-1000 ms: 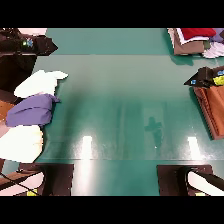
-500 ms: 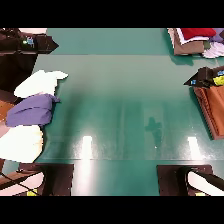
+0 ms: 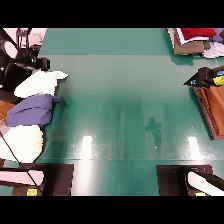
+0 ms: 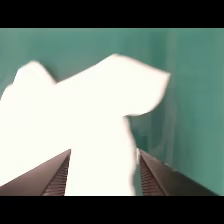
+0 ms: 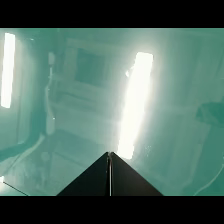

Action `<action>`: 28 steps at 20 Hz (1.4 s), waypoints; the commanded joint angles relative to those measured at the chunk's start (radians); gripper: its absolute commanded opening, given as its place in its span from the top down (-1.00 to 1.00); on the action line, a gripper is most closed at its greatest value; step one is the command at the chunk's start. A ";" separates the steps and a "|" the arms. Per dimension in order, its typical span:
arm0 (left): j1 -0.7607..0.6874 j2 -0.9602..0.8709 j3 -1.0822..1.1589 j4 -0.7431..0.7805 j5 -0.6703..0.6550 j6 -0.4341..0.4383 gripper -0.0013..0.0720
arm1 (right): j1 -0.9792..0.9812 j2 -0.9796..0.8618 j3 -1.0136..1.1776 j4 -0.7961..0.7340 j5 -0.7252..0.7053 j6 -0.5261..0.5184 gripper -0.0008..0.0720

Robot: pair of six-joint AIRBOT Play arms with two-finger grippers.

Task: Fold the shirts.

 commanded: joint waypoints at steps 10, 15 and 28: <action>0.062 -0.143 0.011 0.040 -0.065 -0.044 0.91 | 0.000 0.000 -0.001 0.000 -0.085 0.000 0.92; 0.037 0.080 0.107 0.008 -0.079 -0.028 0.91 | 0.000 0.000 0.063 0.001 -0.097 0.001 0.92; -0.585 0.468 0.251 -0.004 -0.430 -0.097 0.91 | 0.000 0.000 0.449 0.001 -0.196 0.001 0.92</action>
